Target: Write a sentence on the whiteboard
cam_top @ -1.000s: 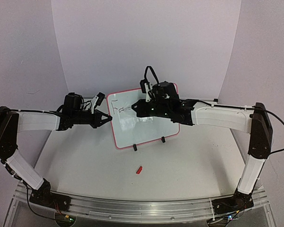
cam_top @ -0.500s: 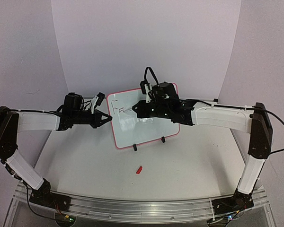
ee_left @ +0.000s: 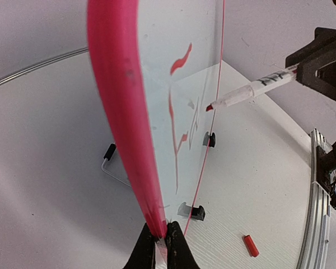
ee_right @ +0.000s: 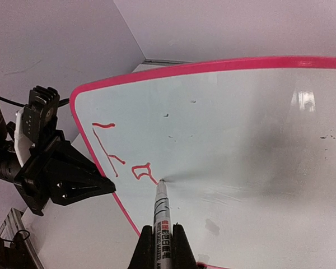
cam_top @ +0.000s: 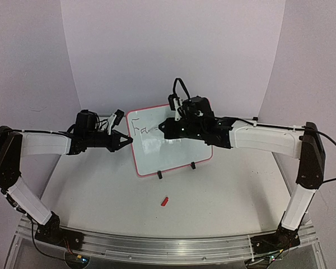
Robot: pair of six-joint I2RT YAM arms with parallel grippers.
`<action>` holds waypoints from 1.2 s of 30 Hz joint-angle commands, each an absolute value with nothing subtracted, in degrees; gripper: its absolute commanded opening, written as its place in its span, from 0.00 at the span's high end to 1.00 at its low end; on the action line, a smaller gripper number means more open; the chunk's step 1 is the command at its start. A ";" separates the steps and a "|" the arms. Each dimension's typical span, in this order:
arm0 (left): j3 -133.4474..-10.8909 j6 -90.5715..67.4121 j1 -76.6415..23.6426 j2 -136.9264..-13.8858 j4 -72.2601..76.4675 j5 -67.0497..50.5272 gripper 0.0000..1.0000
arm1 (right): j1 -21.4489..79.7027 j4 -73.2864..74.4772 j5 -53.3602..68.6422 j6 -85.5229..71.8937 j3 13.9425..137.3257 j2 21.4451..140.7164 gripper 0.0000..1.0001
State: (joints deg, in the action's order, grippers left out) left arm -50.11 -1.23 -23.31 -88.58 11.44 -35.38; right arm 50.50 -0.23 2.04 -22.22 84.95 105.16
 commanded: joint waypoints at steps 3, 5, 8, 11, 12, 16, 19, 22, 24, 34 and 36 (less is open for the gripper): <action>-51.06 2.90 -23.22 -89.93 10.38 -32.01 1.00 | 50.15 -4.55 1.79 -22.36 81.32 95.49 1.00; -50.98 2.85 -23.16 -89.76 10.37 -32.01 1.00 | 50.14 -4.57 1.88 -22.01 80.60 93.79 1.00; -50.98 2.86 -23.20 -89.82 10.37 -31.84 1.00 | 50.12 -4.57 2.63 -21.80 79.68 91.63 1.00; -50.98 2.74 -23.23 -89.84 10.42 -31.91 1.00 | 50.15 -3.87 3.07 -21.31 79.46 90.45 1.00; -50.98 2.69 -23.22 -89.83 10.49 -31.91 1.00 | 50.15 -3.74 3.03 -21.10 79.39 90.33 1.00; -50.89 2.77 -23.19 -89.82 10.55 -31.86 1.00 | 50.11 -1.64 2.58 -20.13 79.90 90.70 1.00; -50.82 2.75 -23.25 -89.82 10.65 -31.79 1.00 | 50.16 -1.07 3.05 -19.95 80.53 91.63 1.00; -50.80 2.88 -23.20 -89.83 10.68 -31.78 1.00 | 50.06 -0.73 3.61 -19.52 81.25 93.07 1.00; -50.80 2.90 -23.18 -89.90 10.64 -31.74 1.00 | 49.82 -0.62 4.57 -19.51 82.20 94.97 1.00; -50.89 3.07 -23.15 -90.26 10.46 -31.34 1.00 | 49.74 -0.09 6.47 -19.17 87.02 102.21 1.00; -50.89 3.08 -23.22 -90.27 10.42 -31.35 1.00 | 49.67 -0.09 6.50 -19.20 87.25 102.67 1.00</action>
